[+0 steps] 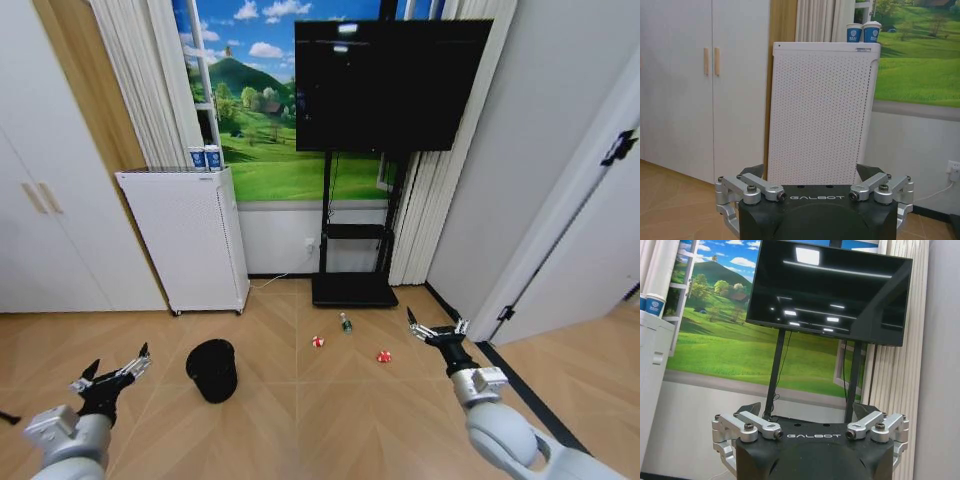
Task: Pick up the trash bin and place the garbage on the floor into it.
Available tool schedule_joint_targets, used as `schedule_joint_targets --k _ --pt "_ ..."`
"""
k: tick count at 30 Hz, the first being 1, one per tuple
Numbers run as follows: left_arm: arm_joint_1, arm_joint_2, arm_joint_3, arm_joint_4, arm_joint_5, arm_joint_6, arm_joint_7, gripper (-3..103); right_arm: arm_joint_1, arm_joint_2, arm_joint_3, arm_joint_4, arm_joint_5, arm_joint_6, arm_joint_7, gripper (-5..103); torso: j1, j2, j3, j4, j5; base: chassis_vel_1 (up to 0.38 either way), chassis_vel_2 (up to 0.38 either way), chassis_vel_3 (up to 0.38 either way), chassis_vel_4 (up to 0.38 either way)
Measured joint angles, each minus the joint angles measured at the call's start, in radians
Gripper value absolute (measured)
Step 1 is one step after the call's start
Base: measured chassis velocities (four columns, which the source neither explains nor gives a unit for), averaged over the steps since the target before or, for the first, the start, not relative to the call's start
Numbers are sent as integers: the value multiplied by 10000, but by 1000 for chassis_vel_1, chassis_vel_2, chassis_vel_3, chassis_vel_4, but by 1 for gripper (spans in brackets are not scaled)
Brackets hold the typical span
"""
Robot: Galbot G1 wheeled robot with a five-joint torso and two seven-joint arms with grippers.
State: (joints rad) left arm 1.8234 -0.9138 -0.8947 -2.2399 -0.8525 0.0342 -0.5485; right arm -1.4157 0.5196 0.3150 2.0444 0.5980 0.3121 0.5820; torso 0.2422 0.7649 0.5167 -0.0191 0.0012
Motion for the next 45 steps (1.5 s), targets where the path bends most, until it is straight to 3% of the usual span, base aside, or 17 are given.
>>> schedule_joint_targets --k 3,6,8,9,12,14,15,18,21,23,24,26,45 --pt "10 -32 0 0 6 0 3 100 -42 19 49 17 -43 33 1 100 0 0 -1 -3 -24 -314 315 316 -317" --pt "32 -84 0 -2 23 0 2 100 -103 36 87 54 -66 34 1 100 -1 0 0 1 2 -290 326 299 -319" --pt "53 -117 2 -1 47 -1 2 100 -146 56 101 85 -107 35 1 100 -3 2 -3 -4 -6 -331 314 323 -287" --pt "68 -146 10 -1 59 -2 9 100 -180 76 117 113 -160 35 1 100 0 2 -1 -5 -29 -331 288 324 -287" --pt "89 -172 9 -18 70 -11 13 100 -250 139 122 145 -215 35 0 100 -2 1 -1 -1 3 -311 316 320 -320" --pt "92 -174 6 -20 71 -14 14 100 -268 156 125 155 -240 34 0 100 -3 1 -2 -2 -5 -323 308 339 -280" --pt "95 -182 6 -20 71 -18 16 100 -299 168 138 162 -285 36 1 100 -1 1 -1 -3 -28 -306 282 324 -280" --pt "102 -202 3 -39 77 -35 16 100 -372 202 174 168 -317 42 -5 100 1 -1 1 0 2 -297 282 299 -301" --pt "112 -240 6 -41 90 -35 18 100 -427 226 241 168 -358 52 -4 100 1 1 0 -4 -22 -255 252 265 -269" --pt "115 -274 11 -41 95 -38 16 100 -455 249 287 162 -376 93 -5 100 5 -1 2 -3 -15 -194 190 129 -213" --pt "123 -298 17 -45 97 -38 16 100 -471 257 312 140 -407 165 -5 100 7 -2 3 0 -3 -109 190 52 -88" --pt "136 -348 37 -46 103 -38 10 100 -479 311 345 118 -472 305 18 100 3 0 0 -6 -19 -26 62 39 -62" --pt "313 -578 71 -244 209 -39 -15 100 -1307 524 996 92 -1139 604 -200 100 1 2 0 -3 -12 13 -14 -8 12"
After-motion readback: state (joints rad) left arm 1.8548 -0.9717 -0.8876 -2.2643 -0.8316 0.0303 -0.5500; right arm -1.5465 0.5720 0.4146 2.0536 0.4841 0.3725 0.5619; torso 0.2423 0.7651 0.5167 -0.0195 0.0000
